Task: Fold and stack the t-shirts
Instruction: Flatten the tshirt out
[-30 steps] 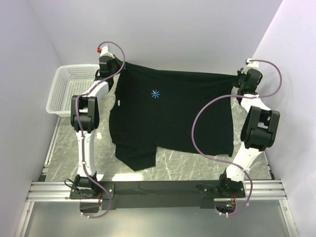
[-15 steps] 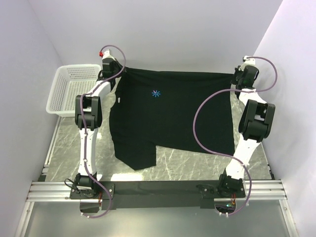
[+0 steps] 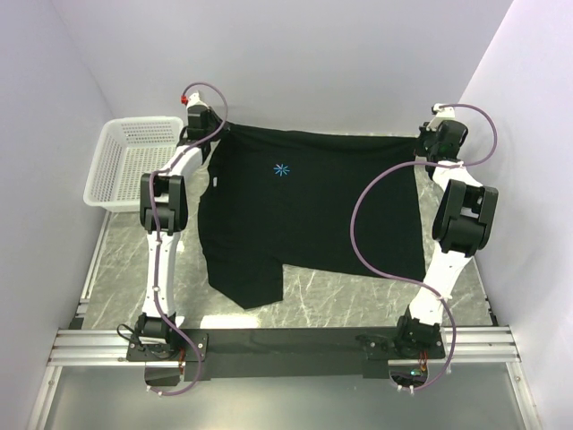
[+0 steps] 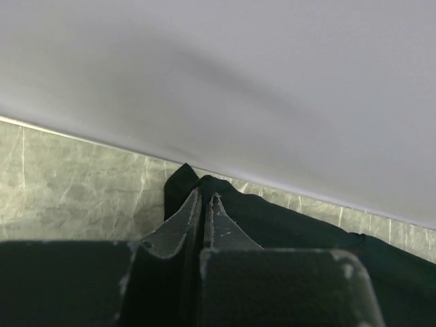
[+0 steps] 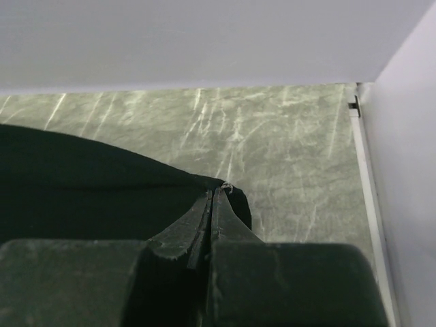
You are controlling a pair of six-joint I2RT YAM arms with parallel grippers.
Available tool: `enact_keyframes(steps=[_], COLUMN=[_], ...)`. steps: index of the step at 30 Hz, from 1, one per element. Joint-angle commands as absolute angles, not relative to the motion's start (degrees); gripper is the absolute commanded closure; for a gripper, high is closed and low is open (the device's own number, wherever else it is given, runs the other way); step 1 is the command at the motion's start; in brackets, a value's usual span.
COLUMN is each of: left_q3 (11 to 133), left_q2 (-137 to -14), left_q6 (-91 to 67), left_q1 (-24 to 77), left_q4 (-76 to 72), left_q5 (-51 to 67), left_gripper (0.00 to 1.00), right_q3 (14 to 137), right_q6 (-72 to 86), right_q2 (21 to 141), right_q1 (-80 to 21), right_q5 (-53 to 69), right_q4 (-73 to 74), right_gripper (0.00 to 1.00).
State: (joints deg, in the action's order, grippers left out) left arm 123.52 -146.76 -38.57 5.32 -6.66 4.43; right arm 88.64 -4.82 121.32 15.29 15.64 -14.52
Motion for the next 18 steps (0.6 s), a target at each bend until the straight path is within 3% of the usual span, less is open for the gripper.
enact_keyframes(steps=[1, 18], left_q3=[123.9, 110.1], left_q2=[-145.9, -136.8], left_q6=[-38.9, -37.2], left_q1=[4.9, 2.7], left_q4=[-8.3, -15.0], left_q5=[4.2, 7.4], left_gripper=[0.99, 0.99], right_q3=[91.2, 88.9], right_q6=[-5.9, -9.2], right_q2=[120.2, 118.8], right_q1=[15.4, 16.3], right_q5=[18.5, 15.4], right_q4=[-15.7, -13.8], right_gripper=[1.00, 1.00])
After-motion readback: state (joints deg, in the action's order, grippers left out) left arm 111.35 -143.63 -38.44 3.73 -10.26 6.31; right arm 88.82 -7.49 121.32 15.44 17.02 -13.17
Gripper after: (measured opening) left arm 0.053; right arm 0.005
